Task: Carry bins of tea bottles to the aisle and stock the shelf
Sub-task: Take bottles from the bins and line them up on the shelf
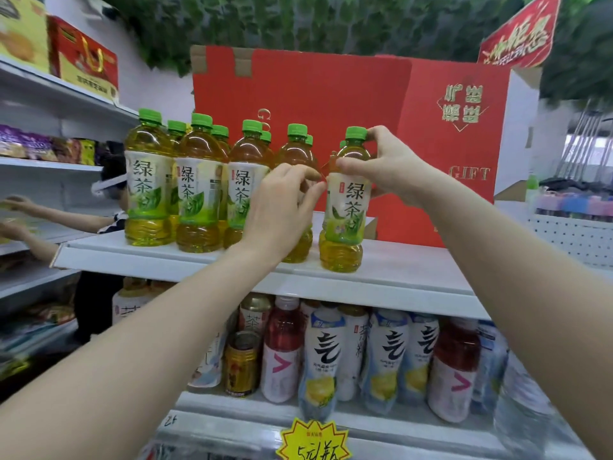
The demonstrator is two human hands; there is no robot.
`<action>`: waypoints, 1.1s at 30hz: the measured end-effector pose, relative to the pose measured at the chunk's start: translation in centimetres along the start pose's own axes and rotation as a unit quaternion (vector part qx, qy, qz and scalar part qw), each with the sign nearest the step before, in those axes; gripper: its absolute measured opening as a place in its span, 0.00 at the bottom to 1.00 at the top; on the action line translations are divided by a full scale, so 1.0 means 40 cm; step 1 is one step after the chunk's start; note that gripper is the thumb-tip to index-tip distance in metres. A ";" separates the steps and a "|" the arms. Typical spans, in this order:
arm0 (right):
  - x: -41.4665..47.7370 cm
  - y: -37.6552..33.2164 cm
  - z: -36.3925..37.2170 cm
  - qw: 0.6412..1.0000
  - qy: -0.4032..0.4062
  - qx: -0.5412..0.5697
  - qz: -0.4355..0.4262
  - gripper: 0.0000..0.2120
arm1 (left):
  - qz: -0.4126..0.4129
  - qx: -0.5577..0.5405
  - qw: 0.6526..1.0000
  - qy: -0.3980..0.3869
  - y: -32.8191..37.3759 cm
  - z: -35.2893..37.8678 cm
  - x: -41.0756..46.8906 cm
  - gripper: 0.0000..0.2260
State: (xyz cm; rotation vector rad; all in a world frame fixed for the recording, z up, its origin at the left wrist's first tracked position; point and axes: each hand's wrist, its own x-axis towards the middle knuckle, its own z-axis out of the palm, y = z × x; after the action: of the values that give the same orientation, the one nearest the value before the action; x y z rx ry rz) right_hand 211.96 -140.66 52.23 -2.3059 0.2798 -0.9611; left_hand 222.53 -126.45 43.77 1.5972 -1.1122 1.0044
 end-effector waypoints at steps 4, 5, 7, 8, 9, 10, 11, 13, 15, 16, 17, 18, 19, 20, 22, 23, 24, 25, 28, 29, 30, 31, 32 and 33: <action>0.018 0.025 0.014 0.998 0.036 -0.029 -0.031 0.32 | 0.033 0.105 0.994 0.016 -0.056 0.009 -0.026 0.22; 0.021 0.025 0.021 0.997 0.041 -0.045 -0.039 0.31 | 0.026 0.126 0.992 0.004 -0.068 0.012 -0.031 0.27; 0.031 0.023 0.037 0.994 0.050 -0.078 -0.055 0.29 | 0.015 0.142 0.989 -0.029 -0.082 0.019 -0.040 0.34; 0.035 0.023 0.045 0.992 0.055 -0.094 -0.062 0.28 | 0.011 0.142 0.989 -0.043 -0.084 0.023 -0.044 0.37; 0.037 0.022 0.052 0.990 0.061 -0.107 -0.065 0.28 | 0.008 0.142 0.989 -0.050 -0.086 0.028 -0.047 0.38; 0.039 0.023 0.058 0.989 0.066 -0.116 -0.066 0.29 | 0.003 0.140 0.989 -0.053 -0.086 0.032 -0.049 0.39; 0.041 0.025 0.061 0.988 0.070 -0.122 -0.067 0.29 | 0.000 0.139 0.989 -0.054 -0.085 0.035 -0.050 0.39; 0.046 0.032 0.067 0.987 0.073 -0.128 -0.070 0.29 | -0.003 0.141 0.989 -0.051 -0.083 0.036 -0.052 0.39; 0.047 0.035 0.071 0.985 0.076 -0.139 -0.073 0.29 | -0.006 0.146 0.988 -0.052 -0.082 0.036 -0.053 0.38; 0.048 0.035 0.072 0.984 0.077 -0.144 -0.073 0.30 | -0.006 0.147 0.988 -0.053 -0.082 0.036 -0.052 0.38; 0.049 0.034 0.072 0.983 0.076 -0.149 -0.074 0.30 | -0.004 0.147 0.988 -0.054 -0.081 0.035 -0.052 0.38; 0.050 0.032 0.071 0.982 0.076 -0.155 -0.075 0.30 | -0.003 0.147 0.988 -0.054 -0.081 0.034 -0.052 0.38; 0.050 0.031 0.069 0.981 0.077 -0.163 -0.076 0.31 | -0.001 0.147 0.988 -0.054 -0.081 0.034 -0.051 0.38; 0.050 0.030 0.069 0.979 0.079 -0.173 -0.078 0.31 | 0.001 0.148 0.988 -0.054 -0.082 0.033 -0.051 0.38; 0.050 0.032 0.070 0.975 0.082 -0.193 -0.079 0.32 | 0.002 0.150 0.987 -0.056 -0.083 0.031 -0.050 0.38; 0.050 0.034 0.072 0.973 0.084 -0.200 -0.081 0.32 | 0.003 0.150 0.987 -0.058 -0.083 0.030 -0.050 0.38; 0.049 0.036 0.074 0.971 0.086 -0.206 -0.084 0.32 | 0.005 0.150 0.987 -0.060 -0.083 0.028 -0.050 0.38; 0.046 0.038 0.077 0.969 0.089 -0.214 -0.087 0.32 | 0.008 0.150 0.987 -0.064 -0.082 0.025 -0.050 0.38; 0.030 0.038 0.082 0.960 0.094 -0.253 -0.079 0.33 | 0.018 0.143 0.986 -0.089 -0.086 0.005 -0.048 0.39; 0.019 0.033 0.082 0.954 0.096 -0.274 -0.072 0.33 | 0.022 0.140 0.985 -0.101 -0.088 -0.004 -0.047 0.39; 0.004 0.026 0.081 0.947 0.098 -0.299 -0.066 0.33 | 0.026 0.138 0.984 -0.114 -0.090 -0.013 -0.046 0.40; -0.014 0.018 0.079 0.938 0.099 -0.326 -0.064 0.32 | 0.031 0.135 0.982 -0.126 -0.092 -0.023 -0.046 0.40; -0.034 0.012 0.078 0.927 0.096 -0.356 -0.070 0.30 | 0.037 0.134 0.981 -0.138 -0.095 -0.033 -0.046 0.40; -0.055 0.007 0.080 0.913 0.090 -0.391 -0.078 0.28 | 0.043 0.134 0.978 -0.151 -0.099 -0.043 -0.048 0.40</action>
State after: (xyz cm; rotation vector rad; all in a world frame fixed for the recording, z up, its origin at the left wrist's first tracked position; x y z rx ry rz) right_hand 212.61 -138.51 49.05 -2.9924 0.6643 -1.3186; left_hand 225.61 -123.70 41.52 1.9824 -1.3024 1.0241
